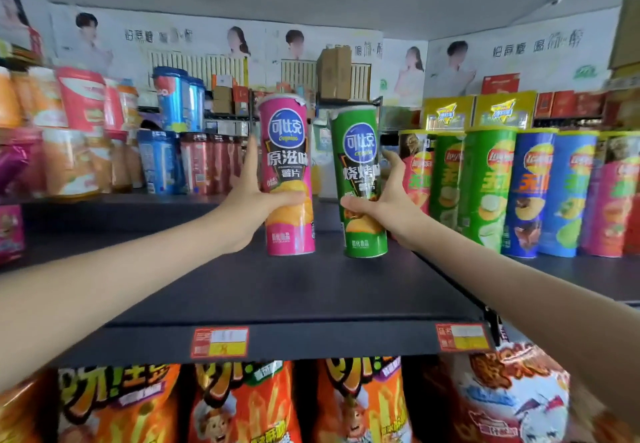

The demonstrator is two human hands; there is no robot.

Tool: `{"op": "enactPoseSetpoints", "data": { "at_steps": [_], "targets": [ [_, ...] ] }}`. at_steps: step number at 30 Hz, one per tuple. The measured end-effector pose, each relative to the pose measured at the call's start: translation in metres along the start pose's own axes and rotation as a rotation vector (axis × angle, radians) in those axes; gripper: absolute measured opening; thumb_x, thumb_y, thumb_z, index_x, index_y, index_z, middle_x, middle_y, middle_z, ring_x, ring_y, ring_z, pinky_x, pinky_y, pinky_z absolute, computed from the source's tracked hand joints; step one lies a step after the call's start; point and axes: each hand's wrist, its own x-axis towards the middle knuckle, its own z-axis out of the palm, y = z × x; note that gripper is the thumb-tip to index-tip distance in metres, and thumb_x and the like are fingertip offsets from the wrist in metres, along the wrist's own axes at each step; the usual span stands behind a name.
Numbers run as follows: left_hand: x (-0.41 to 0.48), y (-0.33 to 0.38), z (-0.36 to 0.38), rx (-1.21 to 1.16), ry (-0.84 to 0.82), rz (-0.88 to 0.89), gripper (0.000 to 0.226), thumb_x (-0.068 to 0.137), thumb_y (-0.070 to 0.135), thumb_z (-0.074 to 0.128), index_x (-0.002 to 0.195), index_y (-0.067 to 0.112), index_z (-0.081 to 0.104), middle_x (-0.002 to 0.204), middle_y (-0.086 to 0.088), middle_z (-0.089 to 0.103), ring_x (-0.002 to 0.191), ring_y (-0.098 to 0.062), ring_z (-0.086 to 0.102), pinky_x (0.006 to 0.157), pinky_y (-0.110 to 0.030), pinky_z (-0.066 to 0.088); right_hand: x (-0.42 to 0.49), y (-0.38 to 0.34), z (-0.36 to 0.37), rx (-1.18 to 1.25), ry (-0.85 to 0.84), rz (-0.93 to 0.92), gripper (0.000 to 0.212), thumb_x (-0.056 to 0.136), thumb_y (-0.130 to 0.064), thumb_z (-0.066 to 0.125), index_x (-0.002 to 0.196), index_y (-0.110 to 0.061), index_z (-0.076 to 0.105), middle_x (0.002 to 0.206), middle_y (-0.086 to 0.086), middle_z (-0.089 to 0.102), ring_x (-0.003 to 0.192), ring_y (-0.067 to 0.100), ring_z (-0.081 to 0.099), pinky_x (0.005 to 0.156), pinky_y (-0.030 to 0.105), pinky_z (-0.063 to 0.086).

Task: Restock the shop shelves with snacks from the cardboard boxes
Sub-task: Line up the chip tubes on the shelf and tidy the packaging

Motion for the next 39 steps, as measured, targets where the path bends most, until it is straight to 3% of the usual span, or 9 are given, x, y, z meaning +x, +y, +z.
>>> {"op": "enactPoseSetpoints", "data": {
  "at_steps": [10,15,19,23,25,29,33,36,39],
  "targets": [
    [0.03,-0.034,0.039,0.016,0.034,-0.007,0.111,0.08,-0.005,0.069,0.148,0.049,-0.001,0.131,0.008,0.053,0.116,-0.013,0.057,0.093,-0.045,0.05,0.016,0.045,-0.016,-0.18,-0.001,-0.059,0.115,0.072,-0.011,0.083,0.149,-0.01,-0.003,0.146,0.006,0.026,0.135,0.017,0.033,0.112,0.031,0.032],
    [0.033,-0.039,0.04,0.033,0.049,-0.054,0.111,0.077,0.004,0.073,0.147,0.046,-0.001,0.137,0.003,0.049,0.116,-0.013,0.057,0.094,-0.046,0.049,0.013,0.055,-0.022,-0.293,-0.077,-0.117,0.133,0.054,-0.031,0.082,0.149,-0.032,-0.012,0.15,-0.002,0.018,0.139,0.023,0.028,0.111,0.048,0.037],
    [0.028,-0.034,0.038,0.181,-0.038,-0.134,0.09,0.064,0.025,0.077,0.141,0.034,0.031,0.125,0.011,0.06,0.115,-0.014,0.06,0.097,-0.044,0.048,0.017,0.06,-0.021,-0.301,-0.085,-0.11,0.135,0.055,-0.032,0.081,0.148,-0.038,-0.017,0.153,0.001,0.017,0.141,0.022,0.026,0.112,0.048,0.036],
    [0.027,-0.032,0.031,0.278,-0.046,-0.187,0.062,0.074,0.022,0.078,0.125,0.038,0.048,0.115,0.012,0.065,0.108,-0.011,0.062,0.098,-0.043,0.048,0.023,0.063,-0.018,-0.287,-0.108,-0.075,0.136,0.062,-0.017,0.084,0.149,-0.035,-0.019,0.15,0.007,0.021,0.139,0.022,0.028,0.112,0.047,0.035],
    [0.026,-0.033,0.026,0.293,-0.019,-0.204,0.065,0.075,0.023,0.078,0.131,0.034,0.046,0.115,0.005,0.066,0.108,-0.013,0.063,0.099,-0.045,0.048,0.026,0.064,-0.016,-0.279,-0.111,-0.063,0.136,0.062,-0.016,0.084,0.149,-0.035,-0.02,0.15,0.008,0.021,0.139,0.023,0.028,0.112,0.045,0.036],
    [0.026,-0.032,0.029,0.308,-0.029,-0.196,0.074,0.08,0.018,0.076,0.14,0.033,0.035,0.115,0.001,0.065,0.107,-0.015,0.063,0.098,-0.044,0.049,0.029,0.063,-0.016,-0.295,-0.104,-0.039,0.128,0.073,-0.002,0.079,0.15,-0.026,-0.02,0.15,0.01,0.018,0.136,0.017,0.025,0.101,0.02,0.027],
    [0.028,-0.036,0.032,0.366,-0.076,-0.165,0.101,0.075,0.017,0.08,0.145,0.042,0.012,0.124,0.007,0.059,0.11,-0.011,0.06,0.097,-0.04,0.048,0.032,0.065,-0.016,-0.325,-0.077,-0.03,0.125,0.076,-0.001,0.076,0.15,-0.026,-0.021,0.152,0.013,0.015,0.138,0.019,0.023,0.1,0.018,0.021],
    [0.032,-0.039,0.032,0.454,-0.037,-0.147,0.127,0.057,0.038,0.089,0.145,0.047,-0.001,0.134,0.002,0.055,0.116,-0.017,0.058,0.102,-0.047,0.046,0.034,0.067,-0.017,-0.34,-0.076,-0.005,0.124,0.078,-0.004,0.076,0.148,-0.027,-0.024,0.152,0.015,0.014,0.141,0.025,0.022,0.103,0.022,0.023],
    [0.037,-0.041,0.034,0.513,-0.005,-0.138,0.116,0.067,0.032,0.086,0.146,0.038,0.001,0.131,0.002,0.055,0.112,-0.016,0.058,0.1,-0.04,0.047,0.037,0.067,-0.017,-0.366,-0.071,0.018,0.124,0.079,-0.005,0.075,0.147,-0.028,-0.026,0.152,0.016,0.013,0.141,0.027,0.023,0.106,0.027,0.024]
  ]
}}
